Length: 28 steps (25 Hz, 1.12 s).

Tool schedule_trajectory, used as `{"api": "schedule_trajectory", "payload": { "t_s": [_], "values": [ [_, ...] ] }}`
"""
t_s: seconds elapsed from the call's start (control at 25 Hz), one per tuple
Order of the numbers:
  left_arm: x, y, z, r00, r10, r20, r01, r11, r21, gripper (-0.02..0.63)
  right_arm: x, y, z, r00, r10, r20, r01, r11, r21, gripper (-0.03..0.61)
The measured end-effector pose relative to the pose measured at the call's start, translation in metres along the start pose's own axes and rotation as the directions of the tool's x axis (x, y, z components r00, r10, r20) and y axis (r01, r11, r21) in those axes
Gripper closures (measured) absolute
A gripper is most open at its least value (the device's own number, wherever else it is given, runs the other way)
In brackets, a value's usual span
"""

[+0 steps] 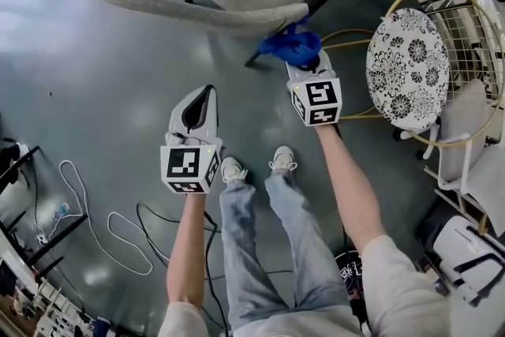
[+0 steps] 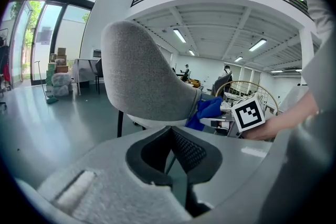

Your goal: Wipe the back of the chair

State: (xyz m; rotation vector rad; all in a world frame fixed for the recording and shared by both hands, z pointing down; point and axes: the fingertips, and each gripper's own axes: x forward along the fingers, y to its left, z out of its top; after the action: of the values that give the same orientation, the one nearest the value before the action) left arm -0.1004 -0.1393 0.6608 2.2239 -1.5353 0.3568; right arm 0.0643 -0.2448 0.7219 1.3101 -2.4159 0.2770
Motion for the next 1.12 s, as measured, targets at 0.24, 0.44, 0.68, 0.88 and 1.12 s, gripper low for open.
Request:
{"api": "schedule_trajectory", "payload": {
  "t_s": [0.24, 0.44, 0.68, 0.88, 1.12],
  "values": [
    [-0.017, -0.012, 0.015, 1.0, 0.0, -0.001, 0.0, 1.0, -0.004, 0.609, -0.055, 0.007, 0.045, 0.997, -0.006, 0.08, 0.007, 1.0, -0.015, 0.5],
    [-0.035, -0.027, 0.035, 1.0, 0.0, 0.002, 0.0, 1.0, 0.008, 0.611, -0.104, 0.012, 0.075, 0.995, -0.019, 0.1, 0.021, 1.0, -0.017, 0.5],
    [-0.073, -0.037, 0.068, 1.0, 0.015, 0.001, -0.015, 1.0, 0.015, 0.609, -0.164, 0.008, 0.106, 0.993, -0.075, 0.09, 0.074, 0.997, 0.015, 0.5],
    [-0.105, -0.044, 0.096, 0.999, 0.028, 0.022, -0.028, 1.0, -0.011, 0.61, -0.199, 0.015, 0.128, 0.994, -0.096, 0.054, 0.095, 0.995, 0.024, 0.5],
    [-0.129, -0.044, 0.149, 0.997, 0.04, 0.07, -0.039, 0.999, -0.013, 0.611, -0.219, 0.025, 0.188, 0.993, -0.087, 0.075, 0.084, 0.996, 0.035, 0.5]
  ]
}}
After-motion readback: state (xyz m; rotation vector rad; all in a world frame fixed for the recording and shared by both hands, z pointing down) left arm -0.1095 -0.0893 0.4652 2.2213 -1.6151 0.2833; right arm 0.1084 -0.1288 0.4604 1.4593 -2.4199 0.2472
